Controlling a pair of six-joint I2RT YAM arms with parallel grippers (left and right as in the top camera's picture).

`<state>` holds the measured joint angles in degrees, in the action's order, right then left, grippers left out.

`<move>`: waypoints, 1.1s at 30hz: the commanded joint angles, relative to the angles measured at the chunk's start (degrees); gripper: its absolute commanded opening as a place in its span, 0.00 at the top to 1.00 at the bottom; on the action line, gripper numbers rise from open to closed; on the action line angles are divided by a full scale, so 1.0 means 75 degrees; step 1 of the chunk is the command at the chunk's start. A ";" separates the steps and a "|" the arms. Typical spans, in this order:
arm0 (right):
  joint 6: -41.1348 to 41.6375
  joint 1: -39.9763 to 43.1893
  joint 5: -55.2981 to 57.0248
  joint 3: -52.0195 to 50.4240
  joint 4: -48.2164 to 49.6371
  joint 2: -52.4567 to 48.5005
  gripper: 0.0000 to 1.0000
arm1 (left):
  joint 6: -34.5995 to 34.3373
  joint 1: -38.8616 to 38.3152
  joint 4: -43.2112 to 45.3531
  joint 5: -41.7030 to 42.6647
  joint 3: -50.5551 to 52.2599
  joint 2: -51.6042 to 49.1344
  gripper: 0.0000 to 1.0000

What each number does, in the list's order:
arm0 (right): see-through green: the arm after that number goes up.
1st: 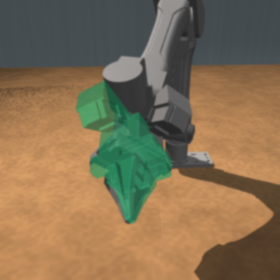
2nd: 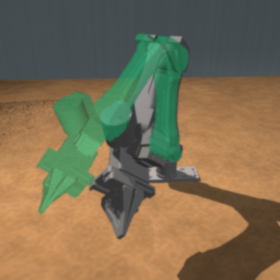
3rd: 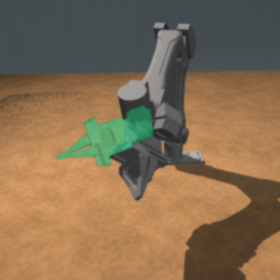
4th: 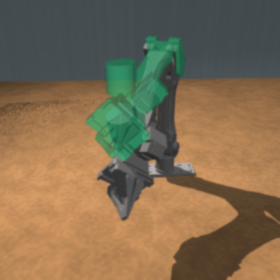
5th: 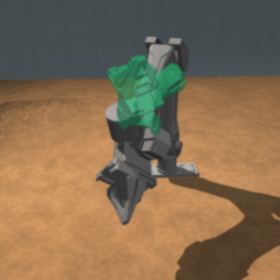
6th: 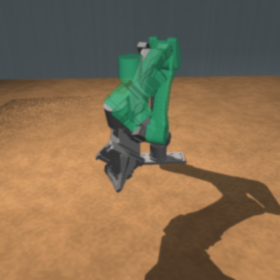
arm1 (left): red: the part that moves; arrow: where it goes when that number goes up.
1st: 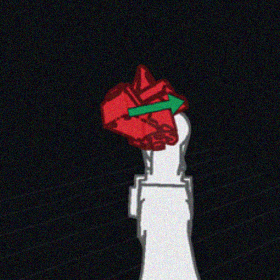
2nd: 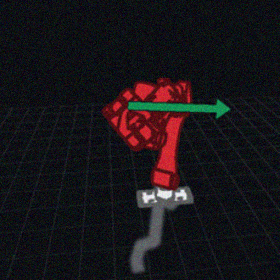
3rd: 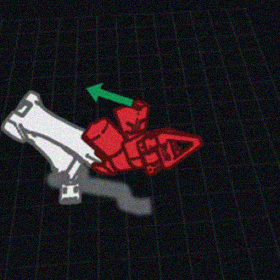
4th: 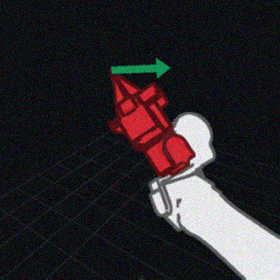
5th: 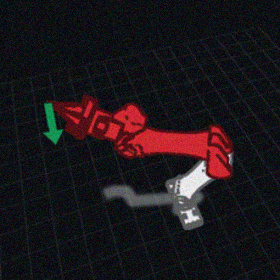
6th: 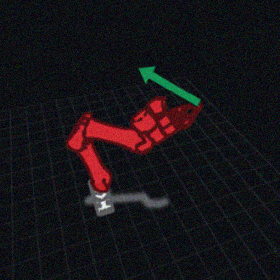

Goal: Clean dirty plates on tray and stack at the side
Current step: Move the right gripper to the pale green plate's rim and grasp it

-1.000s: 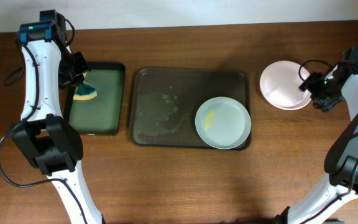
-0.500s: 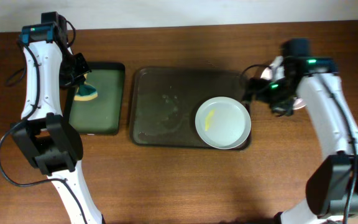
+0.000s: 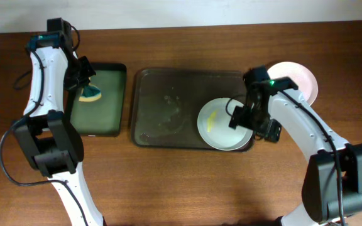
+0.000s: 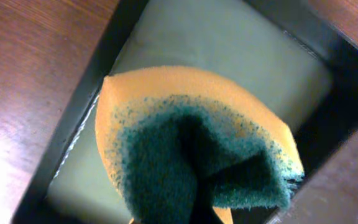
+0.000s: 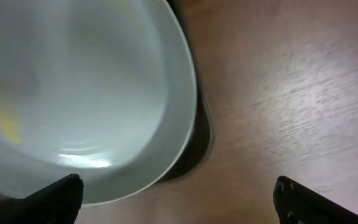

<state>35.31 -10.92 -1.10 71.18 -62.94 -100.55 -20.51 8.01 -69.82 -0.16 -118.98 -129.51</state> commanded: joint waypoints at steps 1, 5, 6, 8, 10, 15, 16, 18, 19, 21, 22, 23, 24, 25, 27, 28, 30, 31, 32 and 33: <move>0.0271 -0.0050 -0.0382 -0.0504 0.0370 -0.0026 0.01 | 0.0122 0.0006 0.0565 0.0058 0.0810 0.0262 1.00; 0.0277 -0.0125 -0.0449 -0.0589 0.0530 -0.0026 0.13 | 0.0122 0.0006 0.0766 0.0055 0.1163 0.0262 1.00; 0.0277 -0.0154 -0.0434 -0.0597 0.0595 -0.0026 0.17 | 0.0122 0.0006 0.0778 0.0055 0.1183 0.0262 1.00; 0.0326 -0.0213 -0.0423 -0.0664 0.0772 -0.0026 0.29 | 0.0122 0.0006 0.0796 0.0058 0.1189 0.0262 1.00; 0.0510 -0.0251 -0.0420 -0.0842 0.1064 -0.0026 0.34 | 0.0122 0.0006 0.0793 0.0058 0.1189 0.0262 1.00; 0.1107 -0.0277 -0.0335 -0.1501 0.2151 -0.0026 0.37 | 0.0122 0.0006 0.0740 0.0058 0.1186 0.0262 1.00; 0.1107 -0.0280 -0.0236 -0.1559 0.2308 -0.0026 0.37 | 0.0125 0.0006 0.0729 0.0058 0.1189 0.0262 1.00; 0.1105 -0.0294 -0.0102 -0.1568 0.2442 -0.0026 0.39 | 0.0125 0.0006 0.0726 0.0058 0.1186 0.0262 1.00; 0.1105 -0.0291 -0.0102 -0.1568 0.2471 -0.0026 0.43 | 0.0122 0.0006 0.0720 0.0058 0.1189 0.0262 1.00; 0.1005 -0.0294 -0.0105 -0.1568 0.2661 -0.0026 0.51 | 0.0122 0.0006 0.0714 0.0058 0.1186 0.0262 1.00; 0.0807 -0.0294 -0.0108 -0.1568 0.2827 -0.0026 0.54 | 0.0122 0.0006 0.0714 0.0058 0.1189 0.0262 1.00; 0.0539 -0.0297 -0.0146 -0.1568 0.3005 -0.0026 0.59 | 0.0122 0.0006 0.0714 0.0058 0.1186 0.0262 1.00; 0.0152 -0.0309 -0.0277 -0.1568 0.3255 -0.0026 0.67 | 0.0122 0.0006 0.0714 0.0061 0.1189 0.0262 1.00; -0.0268 -0.0370 -0.0484 -0.1568 0.3579 -0.0026 0.71 | 0.0122 0.0006 0.0720 0.0058 0.1189 0.0262 1.00; -0.0635 -0.0574 -0.0810 -0.1568 0.3940 -0.0026 0.71 | 0.0122 0.0006 0.0720 0.0061 0.1186 0.0262 1.00; -0.0679 -0.0694 -0.0819 -0.1568 0.4033 -0.0026 0.70 | 0.0122 0.0006 0.0717 0.0061 0.1189 0.0262 1.00; -0.0673 -0.0921 -0.0458 -0.1568 0.4112 -0.0026 0.60 | 0.0122 0.0006 0.0711 0.0061 0.1186 0.0262 1.00; -0.0597 -0.0973 -0.0117 -0.1565 0.4112 -0.0026 0.59 | 0.0122 0.0006 0.0705 0.0061 0.1186 0.0262 1.00; -0.0440 -0.0985 0.0137 -0.1562 0.4112 -0.0026 0.59 | 0.0122 0.0006 0.0694 0.0061 0.1186 0.0262 1.00; -0.0239 -0.0950 0.0385 -0.1559 0.4112 -0.0026 0.59 | 0.0122 0.0006 0.0679 0.0061 0.1186 0.0262 1.00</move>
<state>32.53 -17.32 -4.16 59.53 -32.32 -100.57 -20.51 8.01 -64.27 -0.16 -110.30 -129.51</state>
